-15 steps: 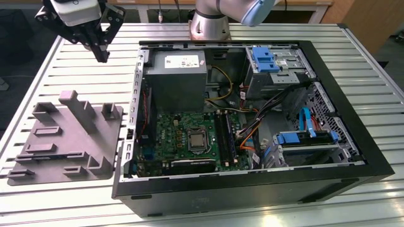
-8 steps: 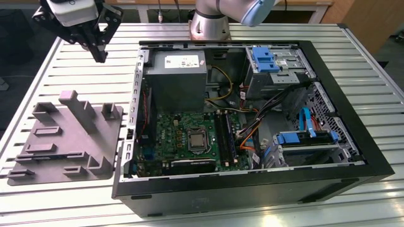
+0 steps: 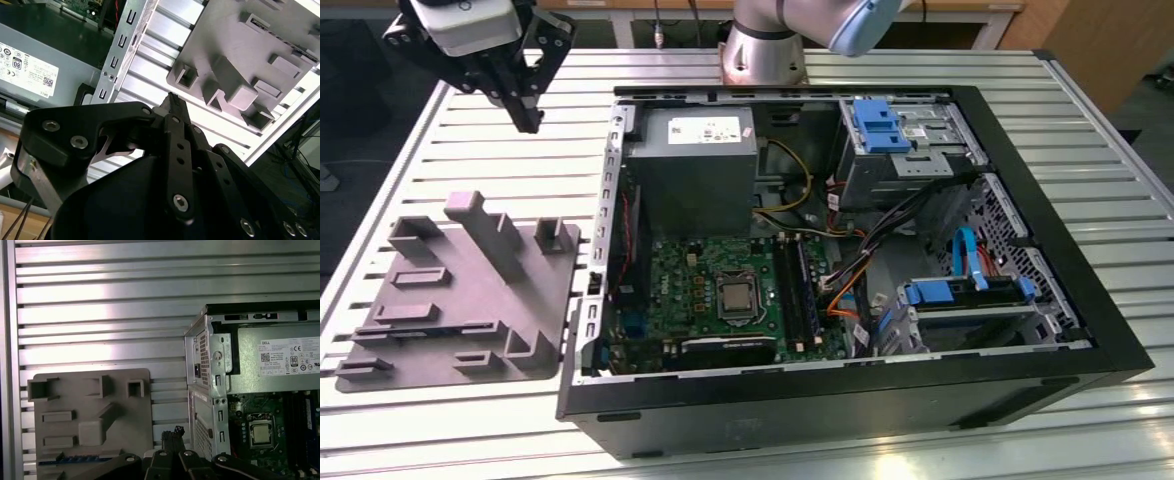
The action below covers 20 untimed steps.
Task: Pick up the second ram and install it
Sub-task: 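Reach for the second ram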
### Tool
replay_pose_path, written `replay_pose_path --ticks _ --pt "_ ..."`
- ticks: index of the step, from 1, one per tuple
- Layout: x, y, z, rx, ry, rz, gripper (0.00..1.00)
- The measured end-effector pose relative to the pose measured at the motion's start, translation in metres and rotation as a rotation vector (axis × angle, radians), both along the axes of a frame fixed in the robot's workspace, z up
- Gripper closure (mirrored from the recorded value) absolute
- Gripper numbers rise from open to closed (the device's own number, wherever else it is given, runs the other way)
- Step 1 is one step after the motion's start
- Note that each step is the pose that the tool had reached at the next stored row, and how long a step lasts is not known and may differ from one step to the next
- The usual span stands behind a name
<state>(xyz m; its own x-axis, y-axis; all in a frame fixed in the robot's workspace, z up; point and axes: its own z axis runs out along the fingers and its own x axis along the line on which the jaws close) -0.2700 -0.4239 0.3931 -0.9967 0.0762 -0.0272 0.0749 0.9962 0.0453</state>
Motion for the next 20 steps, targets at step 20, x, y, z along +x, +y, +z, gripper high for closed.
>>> replay_pose_path --ticks 20 --pt "-0.0081 -0.0009 0.0000 0.0000 0.0000 0.000 0.89"
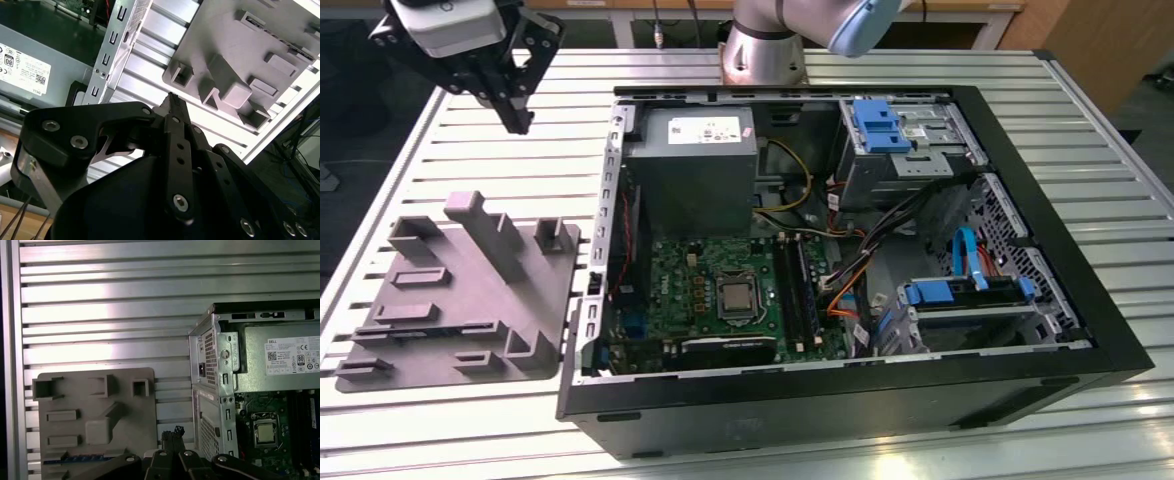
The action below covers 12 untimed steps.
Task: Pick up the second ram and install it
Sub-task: 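Reach for the second ram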
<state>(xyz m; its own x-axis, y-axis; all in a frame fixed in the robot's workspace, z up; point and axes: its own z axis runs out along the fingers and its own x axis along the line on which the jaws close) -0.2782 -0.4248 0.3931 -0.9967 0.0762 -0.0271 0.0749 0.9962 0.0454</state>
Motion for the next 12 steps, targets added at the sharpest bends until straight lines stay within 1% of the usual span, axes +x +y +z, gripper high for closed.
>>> replay_pose_path --ticks 12 --pt "-0.0053 -0.0011 0.0000 -0.0001 0.0001 0.000 0.89"
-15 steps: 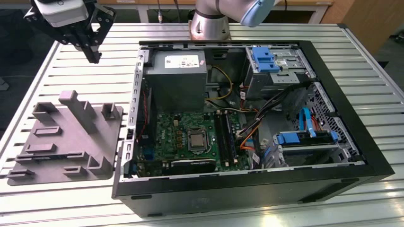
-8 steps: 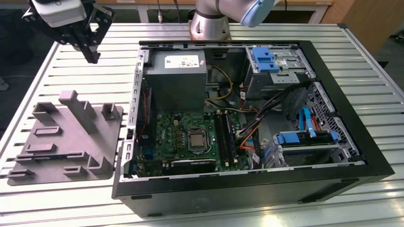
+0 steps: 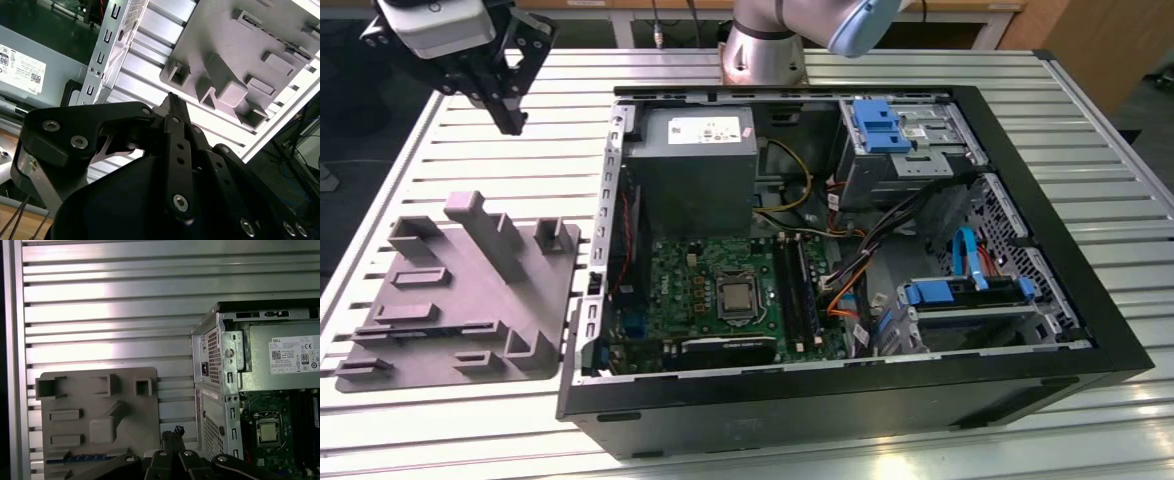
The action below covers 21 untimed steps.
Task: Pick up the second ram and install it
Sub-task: 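Reach for the second ram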
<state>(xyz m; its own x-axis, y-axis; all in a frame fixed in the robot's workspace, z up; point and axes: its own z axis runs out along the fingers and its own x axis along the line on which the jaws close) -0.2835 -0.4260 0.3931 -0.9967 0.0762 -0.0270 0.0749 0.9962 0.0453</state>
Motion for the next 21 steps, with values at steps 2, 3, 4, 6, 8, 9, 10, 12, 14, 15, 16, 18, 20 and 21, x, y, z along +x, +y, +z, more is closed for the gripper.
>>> replay_pose_path --ticks 2,3,4,6,8,9,10,12,14,15,16,18,20,21 --pt "-0.0009 -0.0002 0.0000 0.0000 -0.0001 0.000 0.89" --pt "-0.0014 -0.0004 -0.0001 0.0001 -0.0001 0.000 0.89" --pt "-0.0018 -0.0005 -0.0001 0.0000 -0.0001 0.000 0.89" --pt "-0.0026 -0.0008 -0.0001 0.0000 0.0000 0.000 0.89" --pt "-0.0034 -0.0012 -0.0002 0.0001 -0.0001 0.000 0.89" --pt "-0.0038 -0.0013 -0.0001 0.0001 -0.0001 0.000 0.89" --pt "-0.0041 -0.0015 -0.0002 0.0001 -0.0001 0.000 0.89" --pt "-0.0048 -0.0017 -0.0002 0.0000 -0.0001 0.000 0.89" --pt "-0.0055 -0.0019 -0.0002 0.0000 -0.0001 0.000 0.89" --pt "-0.0059 -0.0020 -0.0002 0.0000 -0.0001 0.000 0.89" --pt "-0.0063 -0.0020 -0.0002 0.0001 -0.0001 0.000 0.89" --pt "-0.0077 -0.0023 -0.0002 0.0000 -0.0001 0.000 0.89" --pt "-0.0086 -0.0024 -0.0002 0.0000 0.0000 0.000 0.89" --pt "-0.0090 -0.0025 -0.0002 0.0000 -0.0001 0.000 0.89"
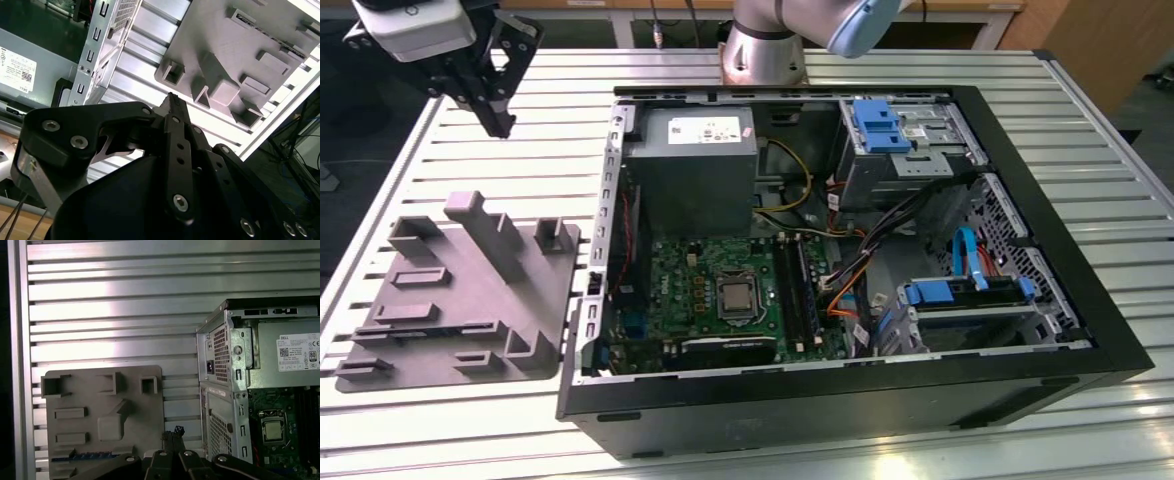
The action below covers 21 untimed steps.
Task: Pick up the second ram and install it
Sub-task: 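Reach for the second ram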
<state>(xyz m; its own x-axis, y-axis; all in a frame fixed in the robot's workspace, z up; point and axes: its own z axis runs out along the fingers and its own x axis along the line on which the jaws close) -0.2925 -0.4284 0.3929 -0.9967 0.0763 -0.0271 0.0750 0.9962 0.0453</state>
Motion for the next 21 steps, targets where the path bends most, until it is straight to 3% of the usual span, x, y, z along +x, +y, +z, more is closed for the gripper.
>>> replay_pose_path --ticks 21 --pt "-0.0092 -0.0030 -0.0001 0.0000 0.0000 0.000 0.89"
